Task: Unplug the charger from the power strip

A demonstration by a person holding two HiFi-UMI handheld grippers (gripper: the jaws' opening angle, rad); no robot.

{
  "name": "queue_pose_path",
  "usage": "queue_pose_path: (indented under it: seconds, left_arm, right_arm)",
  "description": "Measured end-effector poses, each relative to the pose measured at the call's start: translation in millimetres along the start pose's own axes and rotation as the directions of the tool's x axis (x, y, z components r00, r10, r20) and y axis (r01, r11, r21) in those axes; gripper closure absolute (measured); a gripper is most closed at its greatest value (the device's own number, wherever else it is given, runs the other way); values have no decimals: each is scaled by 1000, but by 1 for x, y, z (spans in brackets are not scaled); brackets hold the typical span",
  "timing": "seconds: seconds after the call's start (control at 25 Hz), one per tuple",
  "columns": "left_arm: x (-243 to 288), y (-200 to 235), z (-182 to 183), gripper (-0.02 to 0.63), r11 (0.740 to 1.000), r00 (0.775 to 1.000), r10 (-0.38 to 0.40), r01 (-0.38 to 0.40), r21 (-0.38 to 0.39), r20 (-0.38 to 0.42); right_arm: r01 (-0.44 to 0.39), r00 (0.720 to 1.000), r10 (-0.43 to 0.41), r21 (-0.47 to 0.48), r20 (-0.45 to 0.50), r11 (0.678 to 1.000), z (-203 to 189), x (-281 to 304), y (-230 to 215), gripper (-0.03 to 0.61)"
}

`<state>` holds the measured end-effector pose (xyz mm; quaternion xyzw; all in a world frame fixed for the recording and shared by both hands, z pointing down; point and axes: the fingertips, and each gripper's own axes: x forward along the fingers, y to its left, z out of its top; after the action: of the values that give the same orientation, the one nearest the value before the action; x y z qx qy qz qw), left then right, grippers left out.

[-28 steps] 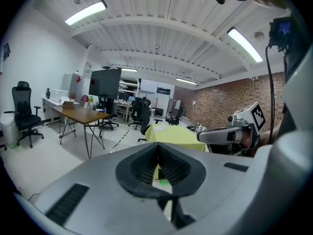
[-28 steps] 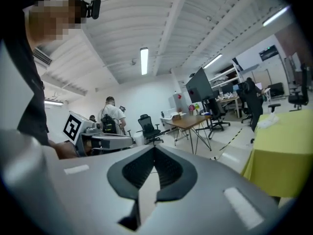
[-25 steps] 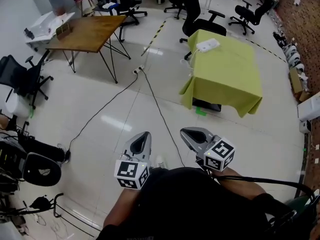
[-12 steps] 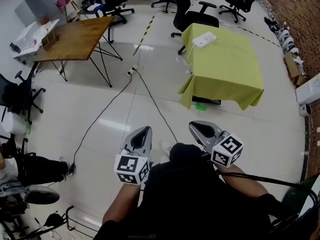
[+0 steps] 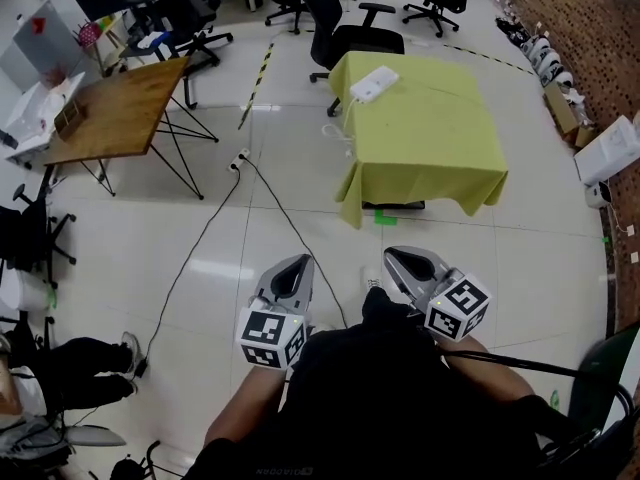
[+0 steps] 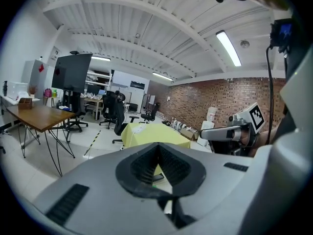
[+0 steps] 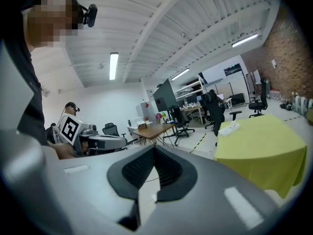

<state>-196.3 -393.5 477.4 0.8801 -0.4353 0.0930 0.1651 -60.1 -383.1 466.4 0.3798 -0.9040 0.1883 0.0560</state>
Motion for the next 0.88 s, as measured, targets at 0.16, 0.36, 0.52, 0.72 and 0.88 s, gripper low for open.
queue_pose_path:
  seconds: [0.16,0.36,0.52,0.72,0.88]
  left_arm:
    - [39,-13,6,607,1000,1000,-15,15,1,-12]
    - [102,-40,26,607,999,999,-44,44,15,-10]
    - [161,-63,37,607,999,999,-44,44,28,-9]
    - [215,-89,48,607,998,999,-28,29,49,-17]
    - [244,-117,53,607,997,999,-49,50,51,-22]
  right_arm:
    - [22,1000,-22,19,17,1000,3,-11,-40,577]
    - [35,998,-35,0,49,999,26,-29,-97,577]
    - [53,996,-54,24,71,998,32,-47,-164,577]
    - [39,996,-42,36,73,999,42,-65,-221,575]
    - [19,997,-23,48,70,999,43,-73,-253,577]
